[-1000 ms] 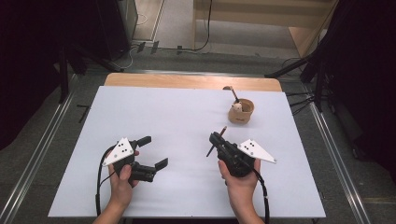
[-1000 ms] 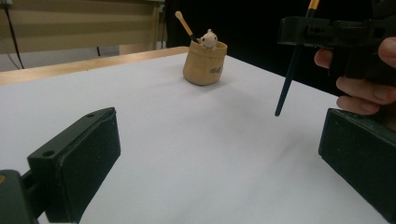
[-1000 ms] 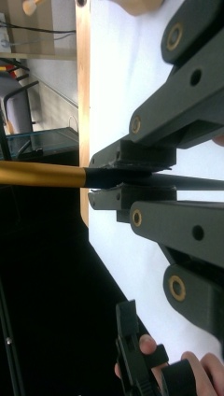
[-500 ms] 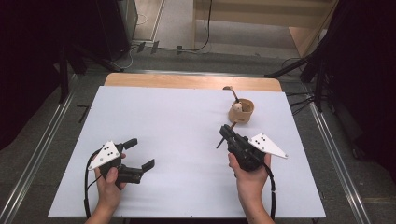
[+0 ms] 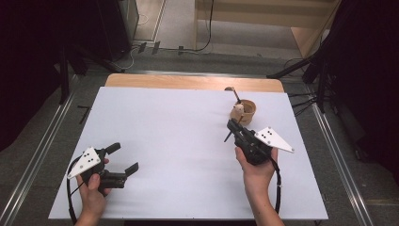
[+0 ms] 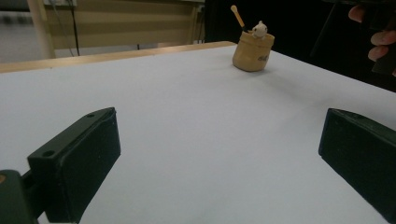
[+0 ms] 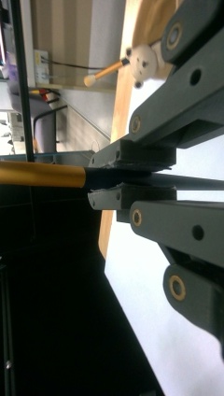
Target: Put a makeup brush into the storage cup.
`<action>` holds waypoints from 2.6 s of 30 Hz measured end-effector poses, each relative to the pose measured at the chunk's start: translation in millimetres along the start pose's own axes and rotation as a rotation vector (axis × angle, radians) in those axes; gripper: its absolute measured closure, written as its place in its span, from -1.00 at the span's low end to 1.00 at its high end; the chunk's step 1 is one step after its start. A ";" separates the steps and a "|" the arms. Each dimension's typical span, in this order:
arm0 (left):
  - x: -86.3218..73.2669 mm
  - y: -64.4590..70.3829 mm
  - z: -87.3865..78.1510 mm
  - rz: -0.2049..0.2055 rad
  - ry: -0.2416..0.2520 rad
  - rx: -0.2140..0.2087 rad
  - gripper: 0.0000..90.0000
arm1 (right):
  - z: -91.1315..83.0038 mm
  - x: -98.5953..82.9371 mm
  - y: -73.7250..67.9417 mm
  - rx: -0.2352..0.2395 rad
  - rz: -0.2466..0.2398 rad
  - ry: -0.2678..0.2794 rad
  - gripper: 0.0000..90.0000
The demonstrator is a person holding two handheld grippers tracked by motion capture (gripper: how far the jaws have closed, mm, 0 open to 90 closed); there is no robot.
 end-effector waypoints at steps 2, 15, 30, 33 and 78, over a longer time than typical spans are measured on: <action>-0.4 -2.6 -4.6 0.000 0.003 0.007 -1.00 | 0.9 1.1 2.4 -0.010 -0.020 0.003 0.87; -6.1 -12.2 -23.7 -0.001 -0.003 0.024 -1.00 | 5.3 17.9 27.0 -0.071 -0.056 0.021 0.87; -4.8 -22.8 -39.9 -0.012 0.021 0.065 -1.00 | 13.2 39.1 49.1 -0.114 -0.093 0.050 0.87; -5.1 -23.0 -39.6 -0.013 0.020 0.064 -1.00 | 15.0 42.6 53.5 -0.124 -0.091 0.055 0.87; -8.4 -20.4 -33.6 -0.014 0.002 0.044 -1.00 | 71.1 31.5 105.1 -0.271 -0.091 -0.010 0.87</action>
Point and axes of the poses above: each handheld gripper's, and its own axes: z roughly forward along the jaws, x roughly out of its top, y roughly to its right, the point moved 7 cm from there along z, roughly forward along the jaws, and after that the axes turned 9 degrees about -x, right-handed, at the moved point
